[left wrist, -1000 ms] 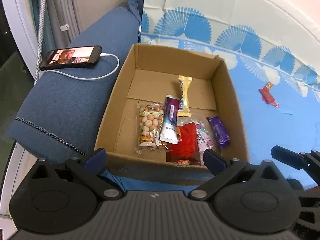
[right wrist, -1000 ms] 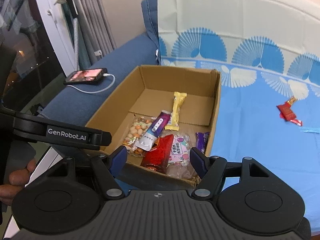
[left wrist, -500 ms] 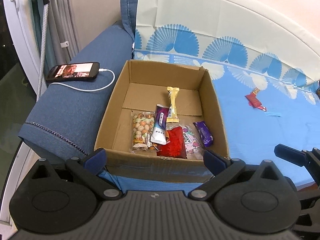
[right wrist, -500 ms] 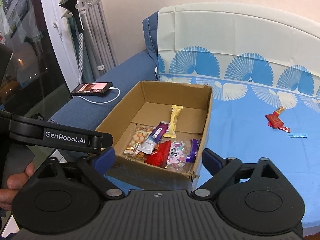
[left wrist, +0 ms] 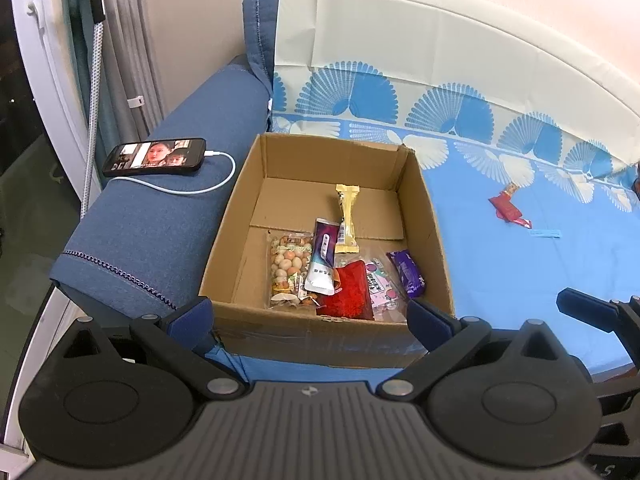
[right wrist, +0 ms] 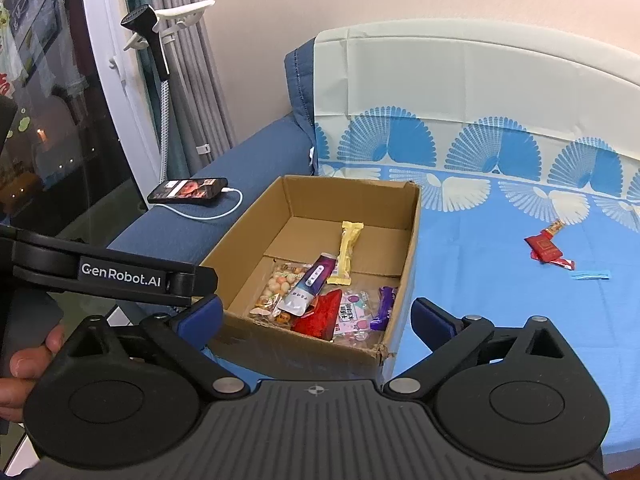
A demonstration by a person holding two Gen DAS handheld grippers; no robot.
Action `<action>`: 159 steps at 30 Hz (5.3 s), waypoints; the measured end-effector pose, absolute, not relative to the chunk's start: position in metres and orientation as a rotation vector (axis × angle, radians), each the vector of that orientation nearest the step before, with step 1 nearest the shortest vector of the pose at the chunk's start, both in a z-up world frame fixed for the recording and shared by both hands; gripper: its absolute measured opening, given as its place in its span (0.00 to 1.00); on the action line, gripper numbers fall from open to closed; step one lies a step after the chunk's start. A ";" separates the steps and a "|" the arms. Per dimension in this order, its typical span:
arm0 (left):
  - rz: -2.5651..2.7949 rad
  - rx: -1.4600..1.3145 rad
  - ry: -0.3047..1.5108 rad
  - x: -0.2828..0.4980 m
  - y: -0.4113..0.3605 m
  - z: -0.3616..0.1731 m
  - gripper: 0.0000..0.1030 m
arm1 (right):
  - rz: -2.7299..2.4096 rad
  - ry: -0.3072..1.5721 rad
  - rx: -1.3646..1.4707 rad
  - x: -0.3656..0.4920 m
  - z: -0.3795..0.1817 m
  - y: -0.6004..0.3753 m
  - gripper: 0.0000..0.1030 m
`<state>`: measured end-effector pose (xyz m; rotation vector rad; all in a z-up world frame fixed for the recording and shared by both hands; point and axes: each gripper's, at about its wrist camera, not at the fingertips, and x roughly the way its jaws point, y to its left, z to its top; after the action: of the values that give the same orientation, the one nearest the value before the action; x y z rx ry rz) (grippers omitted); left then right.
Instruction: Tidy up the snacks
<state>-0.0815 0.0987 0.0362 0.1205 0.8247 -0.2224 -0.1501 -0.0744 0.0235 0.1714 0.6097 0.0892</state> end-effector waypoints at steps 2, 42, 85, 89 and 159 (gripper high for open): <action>-0.225 0.124 0.822 -0.082 0.098 0.037 1.00 | 0.083 0.606 0.179 -0.151 0.023 -0.076 0.98; -0.339 0.244 0.870 -0.042 -0.023 0.045 1.00 | -0.181 0.537 0.372 -0.162 -0.007 -0.216 0.99; -0.385 0.121 1.336 0.251 -0.402 -0.208 0.49 | -0.764 0.667 0.366 0.066 -0.229 -0.483 0.83; -0.417 0.161 1.290 0.244 -0.391 -0.199 0.42 | -0.739 0.651 0.345 0.049 -0.221 -0.481 0.27; -0.385 0.086 0.855 -0.089 0.084 0.036 0.42 | -0.054 0.570 0.149 -0.183 0.012 -0.101 0.13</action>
<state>-0.0889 0.0838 0.0357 0.0858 0.8546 -0.3848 -0.1833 -0.1015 0.0125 0.1487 0.5697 -0.0543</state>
